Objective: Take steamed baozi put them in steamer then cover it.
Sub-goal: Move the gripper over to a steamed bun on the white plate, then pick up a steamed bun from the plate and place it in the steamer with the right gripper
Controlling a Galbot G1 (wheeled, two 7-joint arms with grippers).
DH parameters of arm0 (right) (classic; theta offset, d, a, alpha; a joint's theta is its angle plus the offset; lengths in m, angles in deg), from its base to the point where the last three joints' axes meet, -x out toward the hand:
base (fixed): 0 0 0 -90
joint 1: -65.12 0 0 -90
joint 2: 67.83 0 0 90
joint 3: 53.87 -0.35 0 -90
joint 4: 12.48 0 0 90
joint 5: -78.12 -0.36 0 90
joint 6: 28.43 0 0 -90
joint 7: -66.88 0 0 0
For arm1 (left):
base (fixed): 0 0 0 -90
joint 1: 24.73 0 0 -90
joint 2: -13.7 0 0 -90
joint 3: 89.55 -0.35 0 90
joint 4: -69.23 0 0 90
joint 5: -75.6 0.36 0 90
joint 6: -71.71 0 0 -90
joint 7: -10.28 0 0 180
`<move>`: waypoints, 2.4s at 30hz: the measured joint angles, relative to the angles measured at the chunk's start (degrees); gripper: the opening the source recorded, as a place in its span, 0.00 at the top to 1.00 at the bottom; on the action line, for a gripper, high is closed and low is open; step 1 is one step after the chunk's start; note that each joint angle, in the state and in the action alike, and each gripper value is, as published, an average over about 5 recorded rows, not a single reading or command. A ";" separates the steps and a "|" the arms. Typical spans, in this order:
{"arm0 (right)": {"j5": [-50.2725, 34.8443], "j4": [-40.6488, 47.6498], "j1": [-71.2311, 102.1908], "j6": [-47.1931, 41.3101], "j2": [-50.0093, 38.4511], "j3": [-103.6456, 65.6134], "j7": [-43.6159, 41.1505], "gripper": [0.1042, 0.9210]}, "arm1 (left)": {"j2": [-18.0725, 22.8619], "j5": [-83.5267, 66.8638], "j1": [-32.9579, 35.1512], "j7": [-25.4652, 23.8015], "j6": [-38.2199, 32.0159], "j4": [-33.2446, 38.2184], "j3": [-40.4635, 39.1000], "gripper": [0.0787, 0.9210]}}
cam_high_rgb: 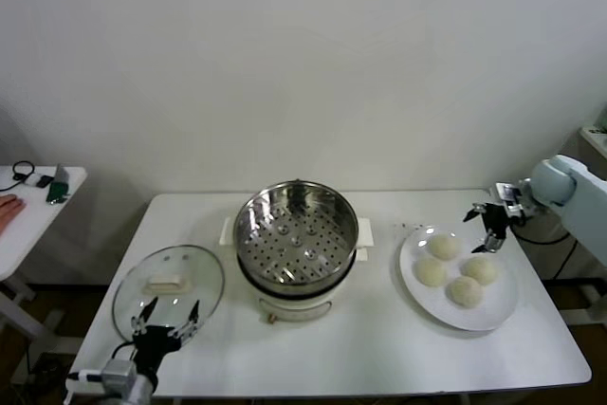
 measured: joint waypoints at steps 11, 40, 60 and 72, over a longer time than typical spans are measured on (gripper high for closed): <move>6.29 8.59 0.88 1.89 7.89 0.42 -0.38 0.12 | -0.50 -1.13 -0.05 -0.13 -0.34 -0.73 1.15 0.12; 10.75 15.73 2.97 4.20 13.76 -3.56 0.91 0.28 | -0.71 -1.70 -0.09 -0.42 -1.10 -1.48 1.48 0.12; -7.13 -3.52 -24.85 8.99 11.58 21.21 -1.30 0.29 | -0.51 -0.77 0.44 -0.72 -1.87 -0.63 1.25 0.12; -9.09 -21.79 -38.19 14.81 19.43 31.02 1.68 0.30 | -1.04 0.17 -0.42 -0.64 -2.70 -1.50 1.06 0.12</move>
